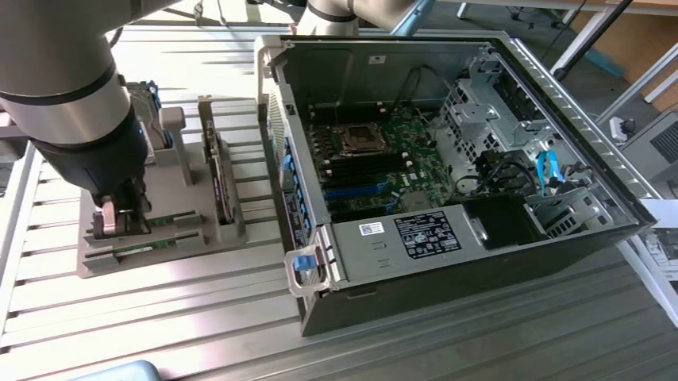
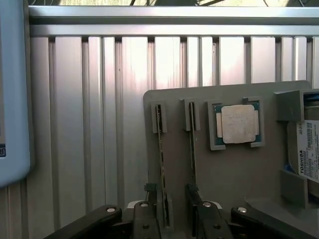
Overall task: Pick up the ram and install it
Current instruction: 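Pick up the ram and move it above insertion slot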
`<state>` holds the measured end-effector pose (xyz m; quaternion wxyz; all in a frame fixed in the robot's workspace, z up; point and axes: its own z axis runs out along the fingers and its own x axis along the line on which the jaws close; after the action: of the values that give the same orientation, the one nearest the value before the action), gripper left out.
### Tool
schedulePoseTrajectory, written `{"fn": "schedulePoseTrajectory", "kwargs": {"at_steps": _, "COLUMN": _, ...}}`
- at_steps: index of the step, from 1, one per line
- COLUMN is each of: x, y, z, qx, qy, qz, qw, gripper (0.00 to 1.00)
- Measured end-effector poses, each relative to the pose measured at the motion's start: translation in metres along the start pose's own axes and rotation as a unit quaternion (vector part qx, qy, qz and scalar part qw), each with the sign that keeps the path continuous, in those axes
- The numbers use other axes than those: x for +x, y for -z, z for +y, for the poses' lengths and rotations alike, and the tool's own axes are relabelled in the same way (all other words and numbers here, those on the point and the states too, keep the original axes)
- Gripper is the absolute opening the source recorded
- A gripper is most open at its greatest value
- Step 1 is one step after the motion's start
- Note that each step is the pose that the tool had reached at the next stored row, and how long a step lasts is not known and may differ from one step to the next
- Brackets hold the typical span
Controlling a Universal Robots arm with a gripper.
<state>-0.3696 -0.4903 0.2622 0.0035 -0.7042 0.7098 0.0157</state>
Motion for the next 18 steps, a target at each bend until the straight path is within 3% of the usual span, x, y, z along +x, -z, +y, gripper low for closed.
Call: {"fn": "schedulePoseTrajectory", "kwargs": {"at_steps": 18, "x": 0.004, "y": -0.0354, "z": -0.0006, "qx": -0.0001, "qy": 0.001, "qz": 0.0001, "qw": 1.0, "gripper": 0.36}}
